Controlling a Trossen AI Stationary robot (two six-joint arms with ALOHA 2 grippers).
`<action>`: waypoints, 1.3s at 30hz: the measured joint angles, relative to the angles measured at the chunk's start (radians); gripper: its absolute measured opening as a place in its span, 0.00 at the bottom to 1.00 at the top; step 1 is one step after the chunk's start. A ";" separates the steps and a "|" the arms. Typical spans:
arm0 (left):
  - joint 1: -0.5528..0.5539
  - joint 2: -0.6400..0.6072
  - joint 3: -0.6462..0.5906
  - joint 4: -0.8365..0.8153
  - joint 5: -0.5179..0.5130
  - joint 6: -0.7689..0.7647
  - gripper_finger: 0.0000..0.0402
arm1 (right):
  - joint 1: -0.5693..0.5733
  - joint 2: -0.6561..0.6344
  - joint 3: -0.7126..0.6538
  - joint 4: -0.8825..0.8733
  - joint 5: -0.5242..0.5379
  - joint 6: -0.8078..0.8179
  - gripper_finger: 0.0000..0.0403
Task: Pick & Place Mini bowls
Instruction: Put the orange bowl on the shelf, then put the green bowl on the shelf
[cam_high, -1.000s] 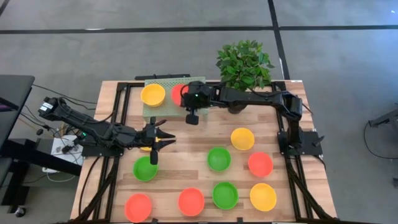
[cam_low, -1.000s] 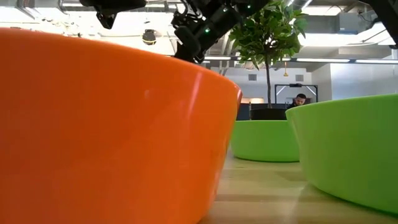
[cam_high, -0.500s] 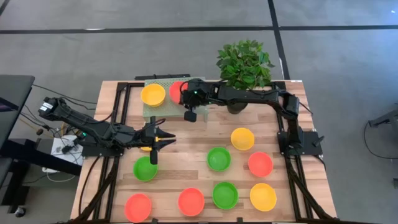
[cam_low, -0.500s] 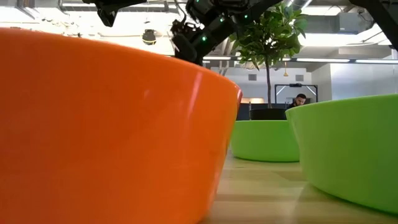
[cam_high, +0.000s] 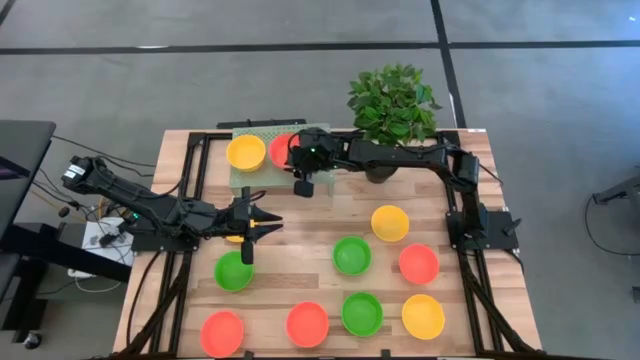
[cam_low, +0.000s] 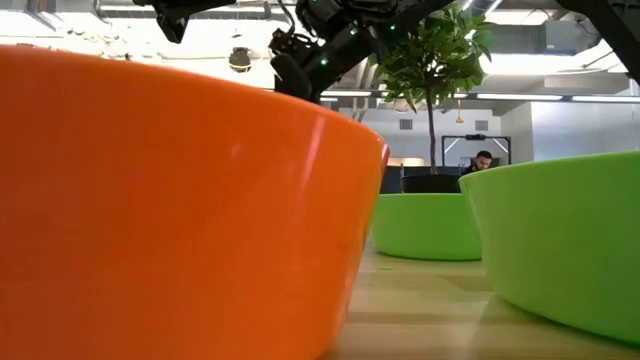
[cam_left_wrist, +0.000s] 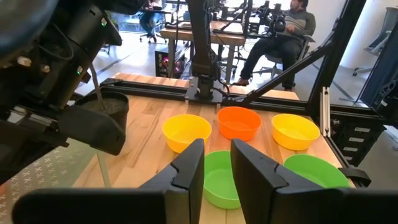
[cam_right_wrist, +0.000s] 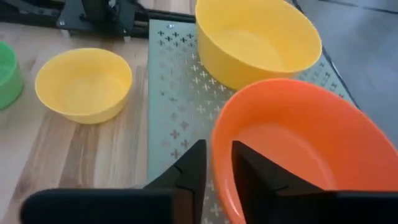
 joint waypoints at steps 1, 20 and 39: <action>0.000 0.000 0.000 0.000 0.000 0.000 0.20 | -0.001 0.000 0.000 -0.003 0.000 0.000 0.21; -0.004 0.000 0.000 -0.009 0.000 0.000 0.20 | 0.133 -0.001 0.508 -0.760 0.107 0.088 0.33; -0.027 0.000 0.000 -0.010 0.000 -0.003 0.20 | 0.443 0.016 0.573 -1.321 0.144 0.329 0.27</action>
